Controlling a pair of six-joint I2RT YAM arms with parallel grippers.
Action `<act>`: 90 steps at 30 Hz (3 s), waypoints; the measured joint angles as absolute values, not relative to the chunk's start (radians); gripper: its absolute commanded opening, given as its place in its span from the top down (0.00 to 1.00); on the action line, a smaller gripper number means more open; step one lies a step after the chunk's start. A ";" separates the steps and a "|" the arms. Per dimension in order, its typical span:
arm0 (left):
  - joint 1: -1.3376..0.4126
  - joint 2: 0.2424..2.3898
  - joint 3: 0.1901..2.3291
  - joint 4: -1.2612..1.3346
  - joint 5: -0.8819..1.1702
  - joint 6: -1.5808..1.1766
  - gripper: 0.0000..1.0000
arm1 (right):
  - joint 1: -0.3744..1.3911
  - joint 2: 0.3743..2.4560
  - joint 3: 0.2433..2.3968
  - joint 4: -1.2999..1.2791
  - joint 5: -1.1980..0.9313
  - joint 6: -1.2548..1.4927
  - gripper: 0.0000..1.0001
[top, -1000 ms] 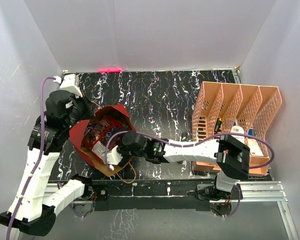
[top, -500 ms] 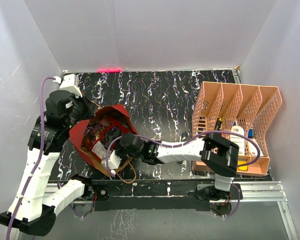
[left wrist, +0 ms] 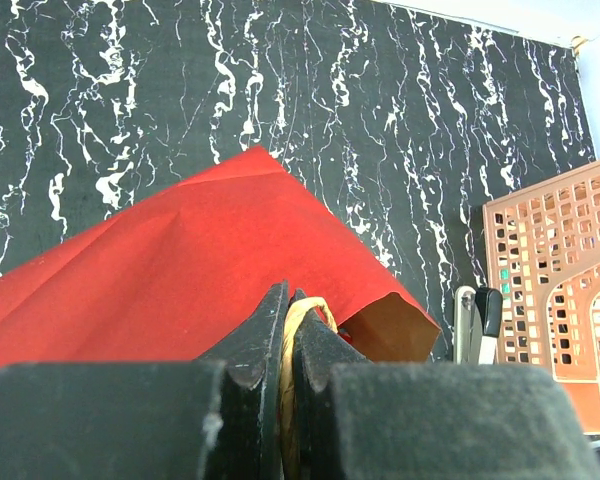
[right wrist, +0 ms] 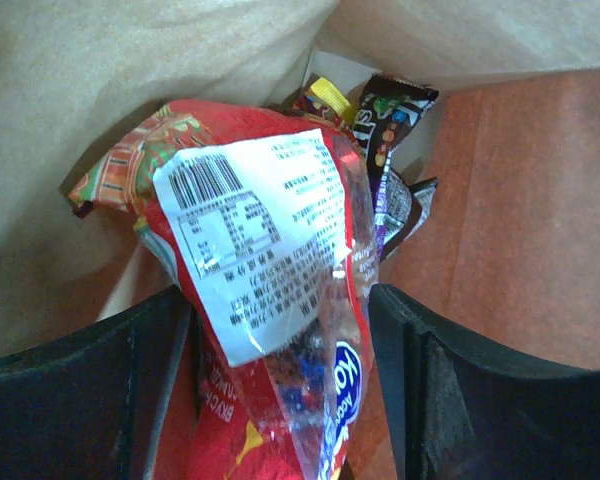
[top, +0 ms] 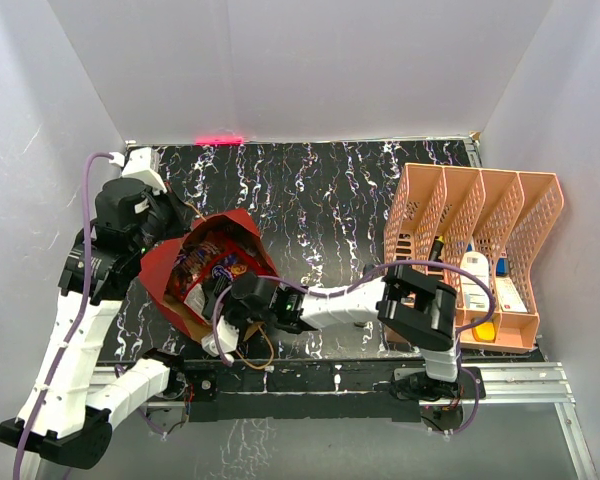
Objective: Take the snacks out of the paper bag
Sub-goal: Take out the snack from the paper bag, then place the snack at the center of the board.
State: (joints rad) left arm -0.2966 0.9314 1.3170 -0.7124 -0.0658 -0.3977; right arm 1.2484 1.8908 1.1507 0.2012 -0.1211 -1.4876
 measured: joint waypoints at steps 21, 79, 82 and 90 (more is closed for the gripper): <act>-0.297 0.941 1.334 -0.727 -0.068 -0.428 1.00 | 1.248 1.959 1.210 0.274 -0.171 -1.370 0.93; -0.297 0.908 1.298 -0.730 -0.178 -0.446 1.00 | 0.848 1.160 1.061 -0.019 0.367 -0.167 0.92; -0.297 0.908 1.298 -0.738 -0.190 -0.446 1.00 | 0.820 1.234 1.050 -0.020 0.347 -0.142 0.92; -0.297 0.910 1.302 -0.759 -0.256 -0.418 1.00 | 0.741 1.345 1.057 0.027 0.328 -0.110 0.92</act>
State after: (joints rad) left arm -0.2966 0.9096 1.3022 -0.7586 -0.2562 -0.4175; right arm 0.7406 1.3453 1.0569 0.0269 0.3279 -0.1097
